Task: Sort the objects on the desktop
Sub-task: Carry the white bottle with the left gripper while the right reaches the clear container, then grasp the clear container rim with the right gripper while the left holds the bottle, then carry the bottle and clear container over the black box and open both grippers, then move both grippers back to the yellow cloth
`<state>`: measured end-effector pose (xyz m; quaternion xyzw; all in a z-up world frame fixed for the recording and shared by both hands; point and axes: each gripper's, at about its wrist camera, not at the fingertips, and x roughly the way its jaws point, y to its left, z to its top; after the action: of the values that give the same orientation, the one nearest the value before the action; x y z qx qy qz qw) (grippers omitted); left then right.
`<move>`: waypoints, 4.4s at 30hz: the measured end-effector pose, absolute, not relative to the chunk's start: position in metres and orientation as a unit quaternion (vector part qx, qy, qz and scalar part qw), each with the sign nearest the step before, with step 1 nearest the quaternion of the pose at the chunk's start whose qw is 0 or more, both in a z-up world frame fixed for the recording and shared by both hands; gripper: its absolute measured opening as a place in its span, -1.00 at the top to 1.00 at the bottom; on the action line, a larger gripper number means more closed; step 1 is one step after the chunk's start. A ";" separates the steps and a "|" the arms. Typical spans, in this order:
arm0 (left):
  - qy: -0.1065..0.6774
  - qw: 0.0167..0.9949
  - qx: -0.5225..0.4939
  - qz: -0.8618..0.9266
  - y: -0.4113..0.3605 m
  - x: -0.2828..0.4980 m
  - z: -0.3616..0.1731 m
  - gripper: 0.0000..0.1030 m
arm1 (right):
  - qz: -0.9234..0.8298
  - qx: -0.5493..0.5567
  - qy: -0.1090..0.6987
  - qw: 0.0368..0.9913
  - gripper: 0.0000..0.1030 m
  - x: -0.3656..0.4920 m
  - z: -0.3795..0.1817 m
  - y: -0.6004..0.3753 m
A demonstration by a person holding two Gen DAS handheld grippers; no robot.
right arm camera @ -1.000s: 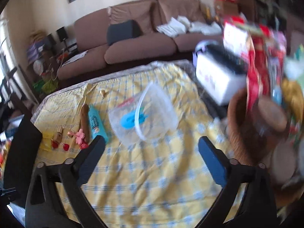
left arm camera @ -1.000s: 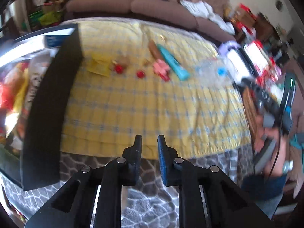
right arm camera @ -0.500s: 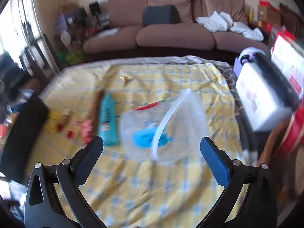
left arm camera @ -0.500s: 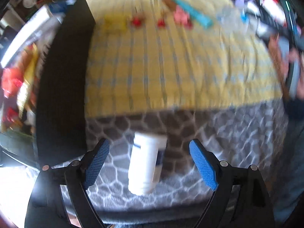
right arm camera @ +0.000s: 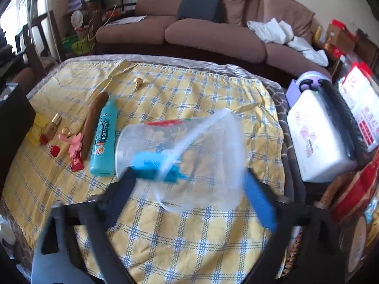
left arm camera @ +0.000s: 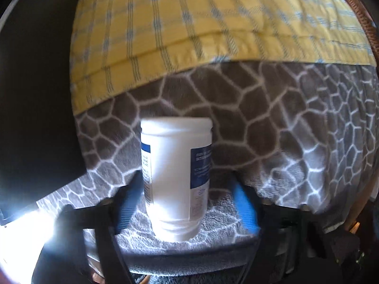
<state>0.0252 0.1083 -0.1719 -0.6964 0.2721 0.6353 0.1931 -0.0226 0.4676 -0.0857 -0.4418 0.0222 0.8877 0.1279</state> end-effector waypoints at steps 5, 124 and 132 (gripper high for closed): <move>0.247 0.203 -0.699 0.640 0.105 0.022 -0.167 0.04 | 0.893 -0.435 0.103 0.054 0.69 -0.008 -0.076 0.483; -0.144 -0.048 -0.390 0.908 -0.199 -0.075 -0.032 -0.54 | 0.904 -0.328 0.164 -0.218 -0.30 -0.151 -0.004 0.116; -0.046 0.013 -0.377 0.925 -0.120 -0.057 0.011 -0.65 | 0.935 -0.321 0.147 -0.014 -0.33 -0.100 0.000 0.298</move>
<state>-0.0568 -0.1200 0.0112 -0.3769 -0.0458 0.9250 0.0129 -0.0995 0.2981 0.0000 -0.3209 0.1472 0.9355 -0.0142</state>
